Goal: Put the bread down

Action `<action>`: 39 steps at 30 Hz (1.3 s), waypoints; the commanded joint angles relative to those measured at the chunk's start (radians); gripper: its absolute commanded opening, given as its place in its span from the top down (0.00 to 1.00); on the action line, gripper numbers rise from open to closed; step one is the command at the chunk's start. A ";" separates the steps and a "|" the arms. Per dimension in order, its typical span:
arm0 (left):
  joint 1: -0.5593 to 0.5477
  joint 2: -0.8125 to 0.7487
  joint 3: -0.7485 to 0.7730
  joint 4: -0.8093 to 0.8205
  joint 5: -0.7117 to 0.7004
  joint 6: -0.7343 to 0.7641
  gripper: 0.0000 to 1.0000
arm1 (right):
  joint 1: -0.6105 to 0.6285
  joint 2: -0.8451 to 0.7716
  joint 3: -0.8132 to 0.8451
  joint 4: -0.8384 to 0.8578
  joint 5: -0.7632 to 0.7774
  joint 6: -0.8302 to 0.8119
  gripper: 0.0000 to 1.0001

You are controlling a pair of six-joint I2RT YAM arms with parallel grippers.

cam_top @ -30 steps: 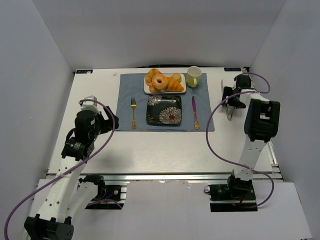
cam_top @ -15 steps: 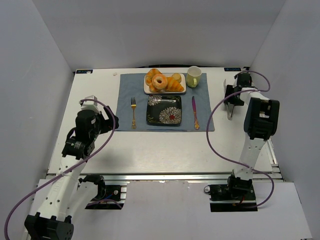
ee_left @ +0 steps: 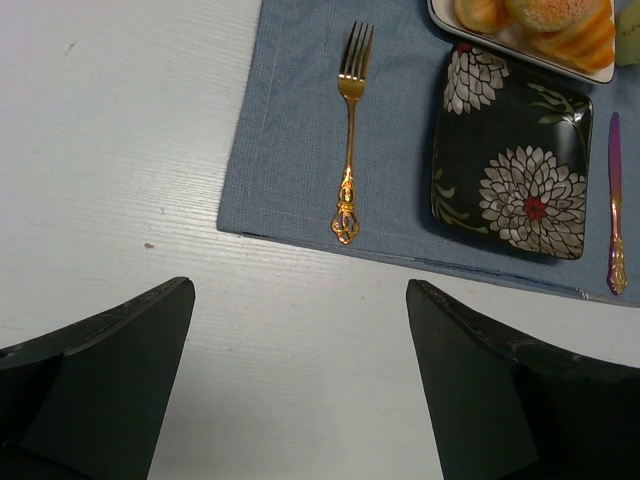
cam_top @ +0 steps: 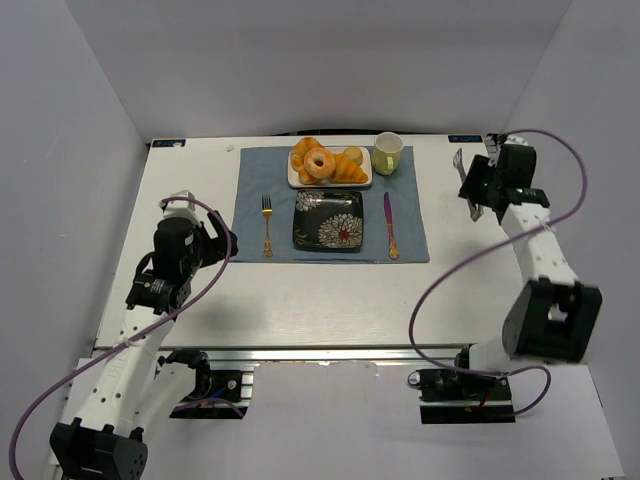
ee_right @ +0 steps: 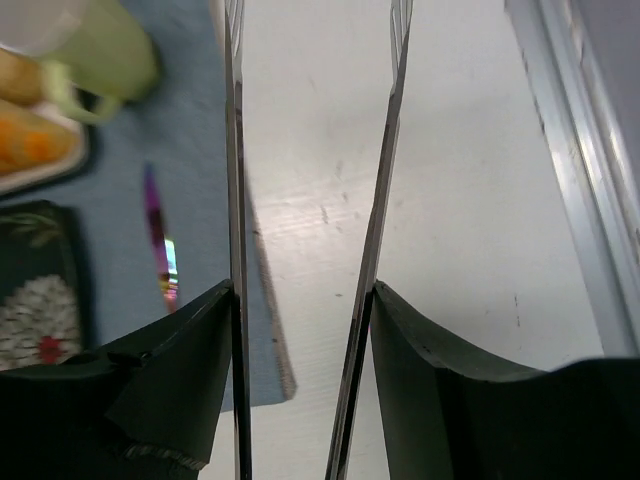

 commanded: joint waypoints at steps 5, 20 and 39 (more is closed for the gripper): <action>-0.006 -0.005 -0.015 0.064 -0.011 -0.073 0.02 | 0.009 -0.213 0.010 -0.115 -0.082 0.026 0.40; -0.007 -0.052 0.013 0.116 -0.068 -0.142 0.02 | 0.434 -0.209 0.142 -0.128 -0.237 -0.058 0.44; -0.009 -0.057 -0.056 0.163 -0.078 -0.108 0.02 | 0.594 0.346 0.519 0.003 -0.045 -0.168 0.44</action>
